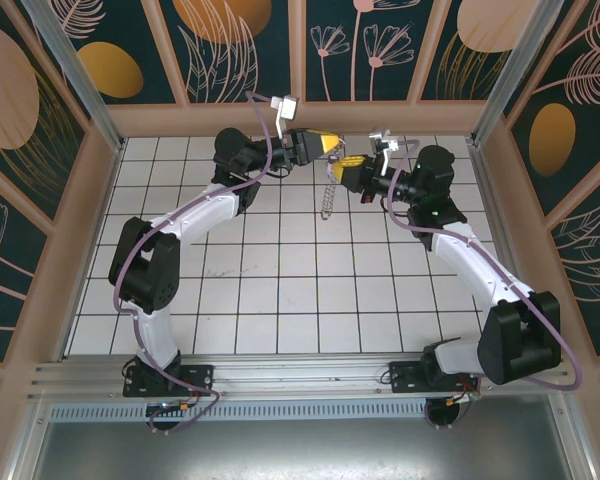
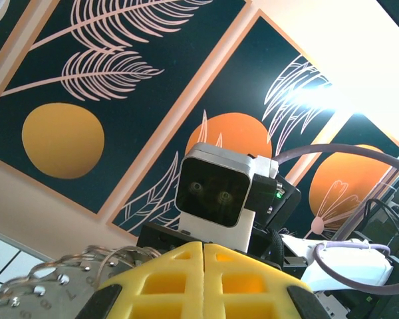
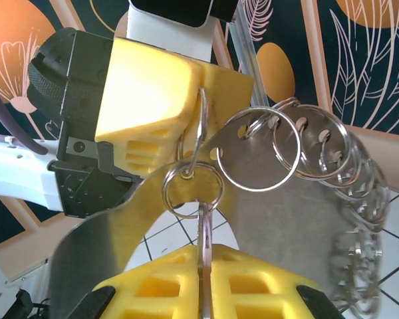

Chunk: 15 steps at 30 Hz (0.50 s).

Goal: Put the keys on the keyring

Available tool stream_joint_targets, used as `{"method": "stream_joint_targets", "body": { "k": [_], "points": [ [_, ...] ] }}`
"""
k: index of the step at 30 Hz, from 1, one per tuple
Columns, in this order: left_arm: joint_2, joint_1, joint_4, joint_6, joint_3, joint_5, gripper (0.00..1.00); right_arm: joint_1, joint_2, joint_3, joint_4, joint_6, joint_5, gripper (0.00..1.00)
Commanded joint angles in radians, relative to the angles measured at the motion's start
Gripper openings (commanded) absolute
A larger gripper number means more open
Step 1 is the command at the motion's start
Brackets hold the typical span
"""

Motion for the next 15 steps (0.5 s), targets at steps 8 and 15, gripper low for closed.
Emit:
{"method": "stream_joint_targets", "body": {
  "k": [8, 15],
  "points": [
    [0.003, -0.006, 0.103, -0.032, 0.033, 0.011, 0.0, 0.007, 0.005, 0.022, 0.085, 0.022, 0.001, 0.2],
    [0.004, -0.007, 0.122, -0.044, 0.031, 0.002, 0.0, 0.016, 0.024, 0.029, 0.094, 0.041, -0.015, 0.0]
  ]
}}
